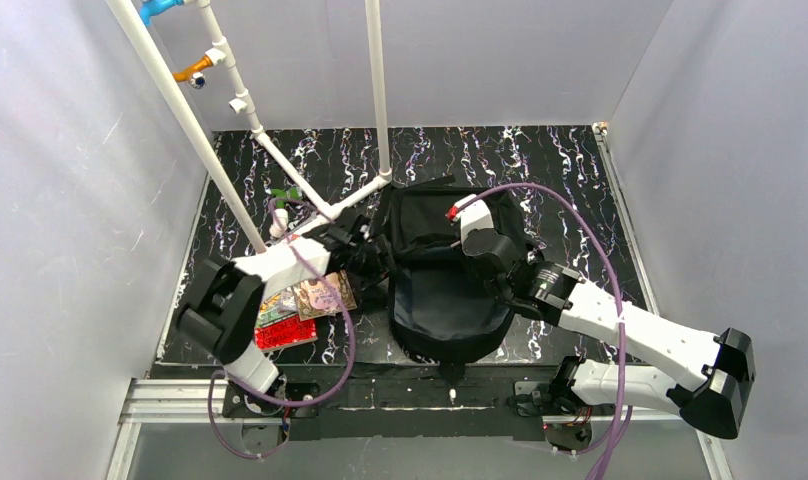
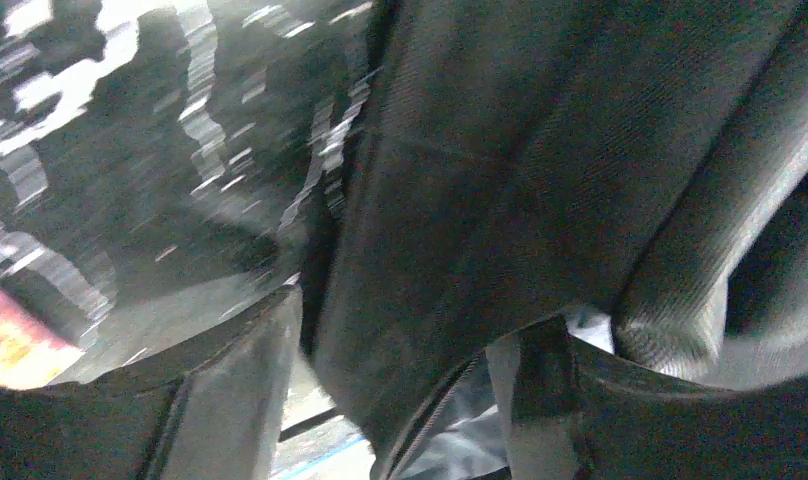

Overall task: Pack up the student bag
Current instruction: Unzip the student bag at the center of the board.

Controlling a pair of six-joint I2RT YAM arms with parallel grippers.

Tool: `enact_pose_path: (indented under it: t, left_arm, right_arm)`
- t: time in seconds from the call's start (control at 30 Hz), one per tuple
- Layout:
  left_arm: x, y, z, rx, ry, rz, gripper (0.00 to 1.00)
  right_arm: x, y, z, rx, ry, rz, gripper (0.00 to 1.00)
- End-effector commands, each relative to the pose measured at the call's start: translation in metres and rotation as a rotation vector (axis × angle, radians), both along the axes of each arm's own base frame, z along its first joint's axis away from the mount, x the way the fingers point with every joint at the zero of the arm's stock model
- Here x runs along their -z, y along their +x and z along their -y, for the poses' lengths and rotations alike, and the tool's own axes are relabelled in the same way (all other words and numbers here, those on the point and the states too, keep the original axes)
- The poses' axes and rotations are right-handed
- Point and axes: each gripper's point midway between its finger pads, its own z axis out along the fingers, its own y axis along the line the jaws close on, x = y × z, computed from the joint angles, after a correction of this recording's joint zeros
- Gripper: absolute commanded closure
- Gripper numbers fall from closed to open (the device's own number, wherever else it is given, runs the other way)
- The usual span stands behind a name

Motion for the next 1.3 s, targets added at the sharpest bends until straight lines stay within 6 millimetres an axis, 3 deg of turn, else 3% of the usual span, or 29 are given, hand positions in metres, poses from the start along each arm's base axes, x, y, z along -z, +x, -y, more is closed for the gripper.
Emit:
enact_pose_path:
  t: [0.0,0.07,0.2,0.3,0.37,0.53,0.73,0.83,0.93,1.07,1.13,1.27]
  left_arm:
    - [-0.028,0.040,0.058,0.112,-0.103,0.087,0.37]
    - [-0.031,0.058,0.071,0.127,-0.091,0.109,0.37]
    - [-0.029,0.095,0.090,0.167,-0.034,0.115,0.36]
    - [-0.032,0.105,0.093,0.175,-0.008,0.117,0.30]
    - [-0.036,0.103,0.085,0.169,0.010,0.144,0.22]
    - [-0.037,0.062,0.031,0.158,0.095,0.168,0.08]
    - [-0.071,0.004,-0.053,0.148,0.264,0.295,0.02]
    - [-0.074,-0.017,-0.092,0.111,0.365,0.303,0.02]
    - [-0.076,-0.031,-0.122,0.052,0.448,0.301,0.02]
    - [-0.073,-0.045,-0.147,-0.053,0.499,0.314,0.02]
    - [-0.069,-0.047,-0.152,-0.124,0.487,0.327,0.02]
    - [-0.051,-0.046,-0.159,-0.214,0.509,0.283,0.02]
  right_arm:
    - [-0.066,0.010,0.005,0.057,0.117,0.126,0.99]
    - [-0.079,0.010,0.010,0.070,0.130,0.142,0.99]
    - [-0.085,0.012,0.030,0.144,0.109,0.184,0.99]
    - [-0.086,0.026,0.040,0.200,0.095,0.231,0.99]
    - [-0.081,0.040,0.042,0.201,0.083,0.215,0.99]
    - [-0.063,0.072,0.046,0.188,0.094,0.161,0.99]
    - [-0.053,0.093,0.035,0.119,0.003,0.172,0.99]
    - [-0.049,0.098,0.004,-0.090,-0.037,0.189,0.99]
    - [-0.046,0.088,-0.034,-0.330,-0.032,0.171,0.99]
    - [-0.041,0.058,-0.086,-0.667,-0.008,0.152,0.99]
    - [-0.032,0.052,-0.095,-0.748,-0.062,0.134,0.99]
    - [-0.016,0.053,-0.094,-0.776,-0.130,0.102,0.99]
